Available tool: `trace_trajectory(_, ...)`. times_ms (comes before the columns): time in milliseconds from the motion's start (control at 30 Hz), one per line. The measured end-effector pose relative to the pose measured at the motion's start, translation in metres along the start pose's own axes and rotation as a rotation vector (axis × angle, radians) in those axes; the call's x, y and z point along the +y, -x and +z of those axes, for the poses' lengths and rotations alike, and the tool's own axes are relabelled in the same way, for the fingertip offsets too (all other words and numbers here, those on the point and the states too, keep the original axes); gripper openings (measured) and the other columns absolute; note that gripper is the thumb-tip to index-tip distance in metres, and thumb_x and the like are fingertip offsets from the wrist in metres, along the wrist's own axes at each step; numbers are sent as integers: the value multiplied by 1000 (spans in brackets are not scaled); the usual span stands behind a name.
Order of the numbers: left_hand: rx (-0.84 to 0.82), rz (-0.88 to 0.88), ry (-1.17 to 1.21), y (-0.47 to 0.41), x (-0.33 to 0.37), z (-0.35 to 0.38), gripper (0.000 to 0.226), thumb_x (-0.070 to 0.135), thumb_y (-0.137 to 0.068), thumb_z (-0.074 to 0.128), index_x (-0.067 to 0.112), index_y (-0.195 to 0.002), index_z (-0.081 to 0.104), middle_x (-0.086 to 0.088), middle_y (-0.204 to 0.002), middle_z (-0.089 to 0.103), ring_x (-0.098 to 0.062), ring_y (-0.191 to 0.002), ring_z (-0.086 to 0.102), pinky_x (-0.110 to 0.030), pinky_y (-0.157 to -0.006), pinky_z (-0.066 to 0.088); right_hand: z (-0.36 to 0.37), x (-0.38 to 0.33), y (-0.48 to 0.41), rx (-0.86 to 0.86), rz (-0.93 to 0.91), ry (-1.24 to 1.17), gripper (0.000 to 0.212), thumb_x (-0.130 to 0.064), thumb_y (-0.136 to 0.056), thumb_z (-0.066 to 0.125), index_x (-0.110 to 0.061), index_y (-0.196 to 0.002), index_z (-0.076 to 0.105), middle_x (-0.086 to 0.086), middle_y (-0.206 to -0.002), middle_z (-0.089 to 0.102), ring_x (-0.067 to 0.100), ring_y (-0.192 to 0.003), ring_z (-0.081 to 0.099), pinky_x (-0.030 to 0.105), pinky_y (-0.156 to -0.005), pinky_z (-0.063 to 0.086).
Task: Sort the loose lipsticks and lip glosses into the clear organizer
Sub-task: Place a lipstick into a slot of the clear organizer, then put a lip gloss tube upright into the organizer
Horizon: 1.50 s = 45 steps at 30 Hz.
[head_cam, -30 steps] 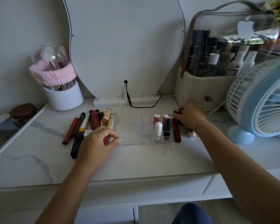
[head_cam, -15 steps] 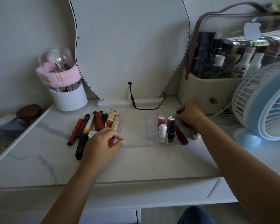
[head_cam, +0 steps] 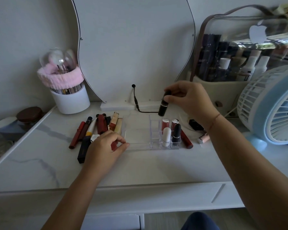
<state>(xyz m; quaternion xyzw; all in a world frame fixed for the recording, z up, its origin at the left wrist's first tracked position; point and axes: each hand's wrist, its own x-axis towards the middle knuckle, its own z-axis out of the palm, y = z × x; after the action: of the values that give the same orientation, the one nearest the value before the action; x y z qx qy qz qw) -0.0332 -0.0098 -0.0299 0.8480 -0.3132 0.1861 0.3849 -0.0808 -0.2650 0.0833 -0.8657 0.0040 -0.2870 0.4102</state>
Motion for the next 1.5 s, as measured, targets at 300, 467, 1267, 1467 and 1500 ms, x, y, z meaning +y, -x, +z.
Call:
trace_trajectory(300, -2, 17, 7, 0, 0, -1, 13, 22, -74, 78, 20, -75, 65, 9, -74, 60, -13, -67, 57, -36, -60, 49, 33, 12, 6, -240, 9, 142, 21, -17, -76, 73, -18, -97, 69, -4, -87, 71, 4, -77, 66, 13, -74, 53)
trace_trajectory(467, 0, 11, -5, 0, 1, -1, 13, 23, -74, 78, 20, -75, 66, 8, -74, 61, -12, -68, 58, -36, -60, 50, 35, 17, 8, -324, -18, 250, 19, -21, -77, 71, -21, -96, 68, -7, -86, 69, 2, -75, 64, 12, -70, 51)
trace_trajectory(1267, -15, -46, -31, 1, 8, -3, 12, 18, -73, 78, 19, -76, 67, 11, -82, 64, -9, -75, 62, -29, -66, 51, -41, 112, 41, -13, 504, 432, 28, -33, -80, 67, -12, -97, 64, 3, -84, 63, 18, -74, 56, 28, -64, 43)
trace_trajectory(1467, -16, -58, -24, 1, 10, -4, 11, 18, -74, 78, 17, -77, 67, 10, -81, 64, -11, -75, 61, -33, -67, 52, -34, 115, 26, -61, 619, 407, 25, -27, -80, 67, -2, -88, 69, 15, -77, 68, 22, -62, 56, 29, -57, 42)
trace_trajectory(1500, -17, -57, -23, 1, 10, -4, 11, 18, -74, 78, 17, -77, 67, 10, -81, 64, -11, -75, 61, -33, -67, 52, -34, 114, 25, -74, 629, 411, 26, -27, -79, 68, -2, -88, 69, 13, -74, 66, 20, -59, 53, 28, -56, 41)
